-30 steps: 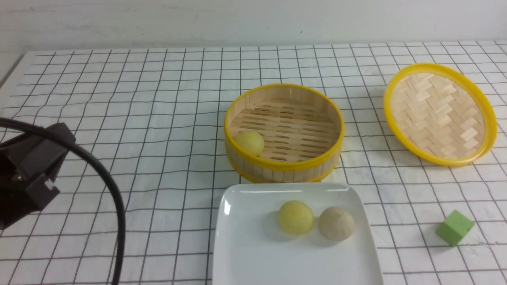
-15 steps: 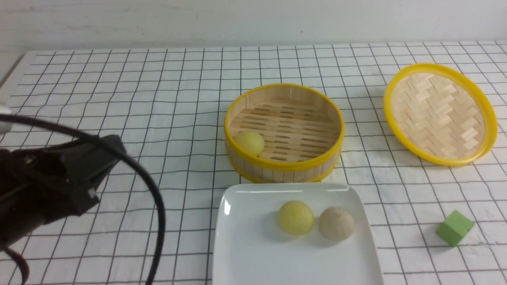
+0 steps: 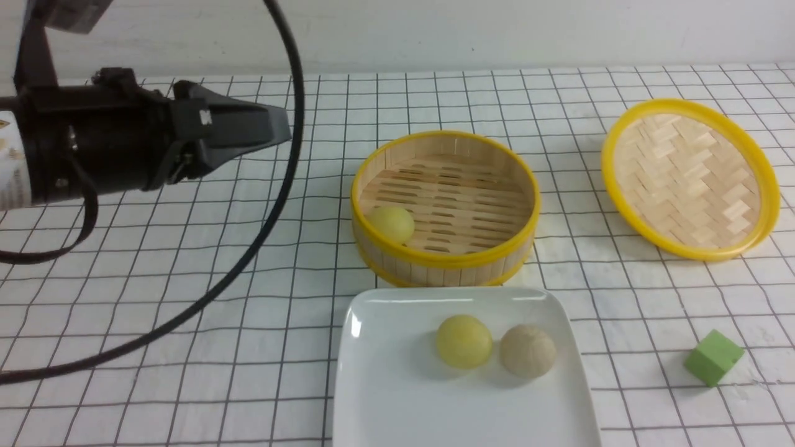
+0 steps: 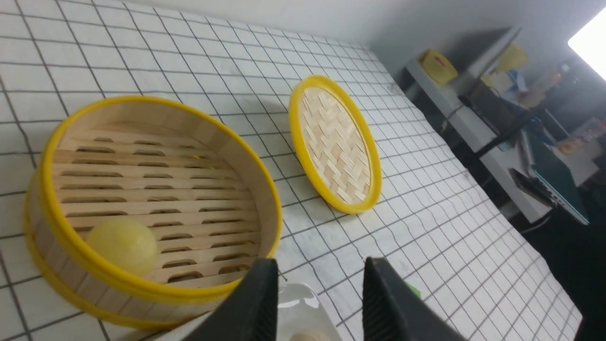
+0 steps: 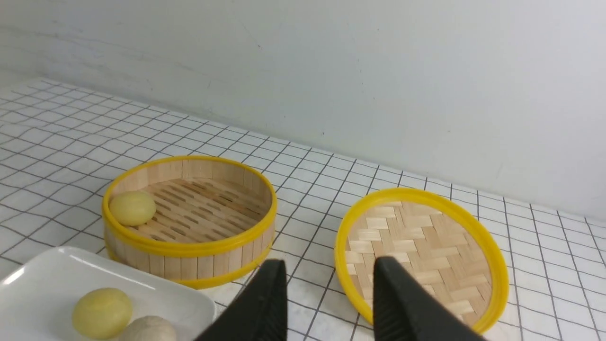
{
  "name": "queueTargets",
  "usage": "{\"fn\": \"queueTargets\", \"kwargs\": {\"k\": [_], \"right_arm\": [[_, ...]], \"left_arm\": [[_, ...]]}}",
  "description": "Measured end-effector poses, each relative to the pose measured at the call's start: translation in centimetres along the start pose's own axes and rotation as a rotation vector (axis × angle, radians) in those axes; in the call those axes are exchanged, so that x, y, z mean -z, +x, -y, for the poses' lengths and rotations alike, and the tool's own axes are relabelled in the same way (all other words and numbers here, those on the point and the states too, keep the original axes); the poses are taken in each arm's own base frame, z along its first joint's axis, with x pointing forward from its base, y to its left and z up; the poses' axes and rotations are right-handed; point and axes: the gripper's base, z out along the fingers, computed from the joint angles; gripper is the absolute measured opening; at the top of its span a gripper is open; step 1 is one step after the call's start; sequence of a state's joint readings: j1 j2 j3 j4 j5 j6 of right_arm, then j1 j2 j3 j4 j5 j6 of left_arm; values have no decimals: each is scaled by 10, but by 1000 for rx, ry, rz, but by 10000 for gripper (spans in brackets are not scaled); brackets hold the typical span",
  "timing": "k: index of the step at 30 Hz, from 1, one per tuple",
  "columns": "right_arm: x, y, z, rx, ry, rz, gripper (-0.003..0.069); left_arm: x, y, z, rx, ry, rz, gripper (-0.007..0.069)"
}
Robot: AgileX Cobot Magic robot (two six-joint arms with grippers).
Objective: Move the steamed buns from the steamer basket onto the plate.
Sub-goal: Use the left arm to grab the steamed stuffed bun that is closest to it
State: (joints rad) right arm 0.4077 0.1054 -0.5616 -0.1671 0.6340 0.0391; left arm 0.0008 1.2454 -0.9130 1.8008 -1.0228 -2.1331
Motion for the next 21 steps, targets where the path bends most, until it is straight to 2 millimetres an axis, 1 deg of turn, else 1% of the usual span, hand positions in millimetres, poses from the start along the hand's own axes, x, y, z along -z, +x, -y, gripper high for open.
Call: {"fn": "queueTargets", "kwargs": {"k": [1,3,5,6,7,9,12,15,19,21], "right_arm": [[0,0,0,0,0,0,277],[0,1,1,18,14,-11,277],[0,1,2,25,18,-12,277],[0,2,2,32,24,-18,277],[0,2,2,33,25,-18,277],[0,3,3,39,30,-25,277],[0,3,3,44,34,-27,277],[0,3,3,47,36,-28,277],[0,3,3,49,38,-33,277],[0,4,4,50,39,-41,277]], "left_arm": [[-1,0,-1,-5,2,-5,282],[-11,2,0,-79,2,-25,273],[-16,3,2,-116,-3,-26,269],[-26,4,9,-177,-11,-25,263],[-26,4,8,-180,-18,-21,263],[-42,7,13,-224,-36,-27,261],[-61,14,12,-226,-42,-61,261],[-85,25,-2,-230,-66,-121,260],[-101,33,-21,-226,-133,-151,260],[-106,34,-31,-232,-179,-151,260]]}}
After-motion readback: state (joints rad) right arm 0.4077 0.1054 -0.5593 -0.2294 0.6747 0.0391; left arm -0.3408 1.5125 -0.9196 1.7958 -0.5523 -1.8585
